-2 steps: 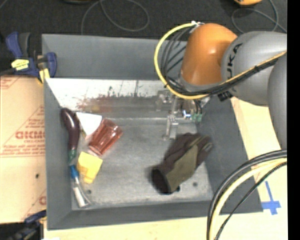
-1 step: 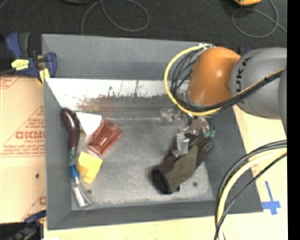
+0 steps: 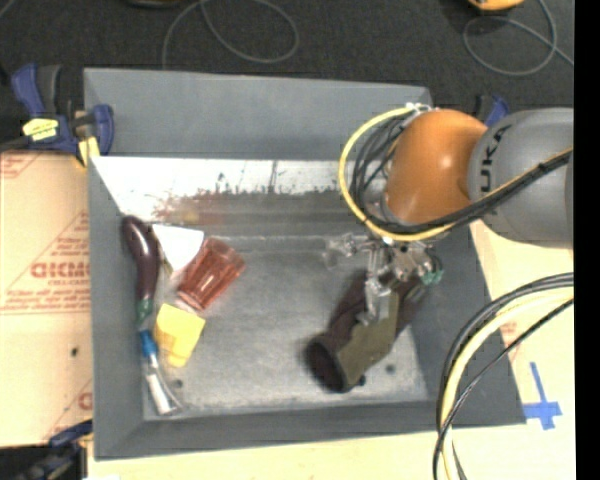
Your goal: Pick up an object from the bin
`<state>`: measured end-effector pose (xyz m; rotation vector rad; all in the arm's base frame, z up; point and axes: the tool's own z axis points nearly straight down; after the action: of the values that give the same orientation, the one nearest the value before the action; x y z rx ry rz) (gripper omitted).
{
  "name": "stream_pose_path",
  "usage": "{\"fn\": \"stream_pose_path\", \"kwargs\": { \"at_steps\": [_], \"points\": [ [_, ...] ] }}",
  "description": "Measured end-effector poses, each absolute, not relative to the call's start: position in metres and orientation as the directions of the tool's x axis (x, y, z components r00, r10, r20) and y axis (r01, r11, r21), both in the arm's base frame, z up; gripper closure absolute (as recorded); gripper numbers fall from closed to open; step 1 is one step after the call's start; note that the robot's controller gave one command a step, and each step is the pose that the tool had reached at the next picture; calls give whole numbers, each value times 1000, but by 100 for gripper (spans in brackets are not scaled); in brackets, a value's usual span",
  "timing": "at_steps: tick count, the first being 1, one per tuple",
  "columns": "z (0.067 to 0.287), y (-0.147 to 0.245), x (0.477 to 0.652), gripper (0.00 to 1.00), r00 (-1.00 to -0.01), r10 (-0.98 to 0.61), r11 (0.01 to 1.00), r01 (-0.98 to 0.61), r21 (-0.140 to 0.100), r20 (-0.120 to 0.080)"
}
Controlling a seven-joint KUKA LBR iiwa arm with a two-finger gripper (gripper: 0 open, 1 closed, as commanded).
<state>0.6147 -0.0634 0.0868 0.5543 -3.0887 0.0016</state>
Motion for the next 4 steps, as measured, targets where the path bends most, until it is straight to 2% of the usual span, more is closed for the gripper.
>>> {"fn": "stream_pose_path", "kwargs": {
  "at_steps": [1, 2, 3, 4],
  "points": [
    [102, -55, 619, 0, -860, -510, 860, -510, -8, -11],
    [78, -54, 600, 0, -701, -713, 701, -713, -7, -4],
    [74, -40, 603, 100, -581, -814, 581, -813, -21, -13],
    [74, -40, 603, 100, -582, -813, 582, -813, -21, -13]
  ]
}}
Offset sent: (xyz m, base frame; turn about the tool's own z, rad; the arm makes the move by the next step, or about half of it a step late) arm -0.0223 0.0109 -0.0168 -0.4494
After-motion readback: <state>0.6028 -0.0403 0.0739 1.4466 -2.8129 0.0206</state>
